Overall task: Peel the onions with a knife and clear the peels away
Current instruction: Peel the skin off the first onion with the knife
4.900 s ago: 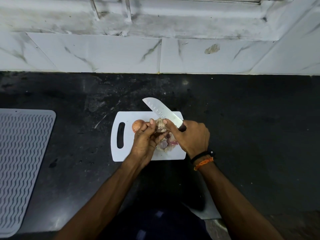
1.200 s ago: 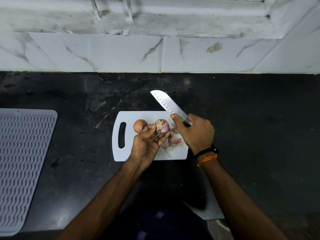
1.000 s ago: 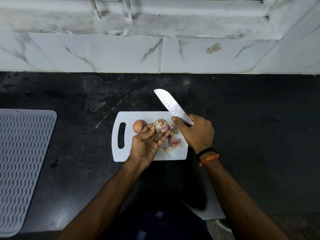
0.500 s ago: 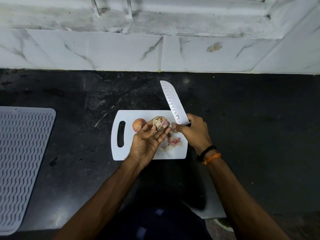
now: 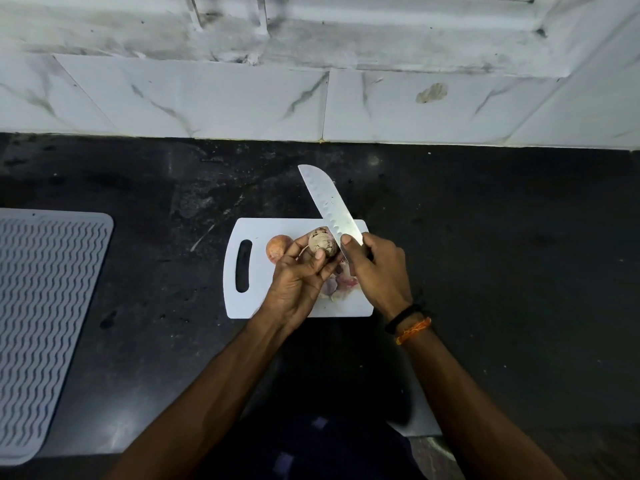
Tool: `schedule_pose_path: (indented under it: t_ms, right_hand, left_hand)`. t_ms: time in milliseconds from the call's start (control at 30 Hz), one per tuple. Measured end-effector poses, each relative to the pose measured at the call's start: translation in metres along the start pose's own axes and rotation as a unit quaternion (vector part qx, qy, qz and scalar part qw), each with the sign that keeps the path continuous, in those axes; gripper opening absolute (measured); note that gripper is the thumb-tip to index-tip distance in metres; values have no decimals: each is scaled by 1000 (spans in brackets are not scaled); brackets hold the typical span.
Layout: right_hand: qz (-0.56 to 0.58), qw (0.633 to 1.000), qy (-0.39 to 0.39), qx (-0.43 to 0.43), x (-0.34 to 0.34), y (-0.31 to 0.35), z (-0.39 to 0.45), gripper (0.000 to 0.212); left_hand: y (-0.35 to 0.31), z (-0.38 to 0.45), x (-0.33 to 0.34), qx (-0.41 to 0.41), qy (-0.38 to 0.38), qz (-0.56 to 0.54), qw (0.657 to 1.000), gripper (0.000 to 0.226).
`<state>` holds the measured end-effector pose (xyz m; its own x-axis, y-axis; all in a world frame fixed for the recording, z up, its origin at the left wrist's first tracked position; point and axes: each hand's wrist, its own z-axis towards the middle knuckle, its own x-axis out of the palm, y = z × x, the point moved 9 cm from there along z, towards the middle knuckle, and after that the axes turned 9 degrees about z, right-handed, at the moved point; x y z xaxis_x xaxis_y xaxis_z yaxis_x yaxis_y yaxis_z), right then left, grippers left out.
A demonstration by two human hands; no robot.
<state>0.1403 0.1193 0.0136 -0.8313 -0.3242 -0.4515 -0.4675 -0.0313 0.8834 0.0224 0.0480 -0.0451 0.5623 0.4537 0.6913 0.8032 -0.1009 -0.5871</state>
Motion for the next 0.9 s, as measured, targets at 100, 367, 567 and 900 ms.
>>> schedule_pose_path:
  t_ms: [100, 367, 567, 900]
  right_hand:
    - [-16, 1000, -13, -11, -1, 3, -3, 48]
    - [-64, 998, 24, -18, -5, -3, 0, 50]
    - [-53, 996, 60, -31, 4, 2, -6, 42]
    - [-60, 998, 27, 2, -5, -7, 0, 54]
  left_hand:
    - [-2, 0, -2, 12, -9, 22, 1000, 57]
    - [-5, -6, -2, 40, -14, 60, 997, 49]
    - [-3, -6, -4, 41, -31, 74, 996, 34]
    - [-5, -8, -2, 47, -17, 72, 996, 44]
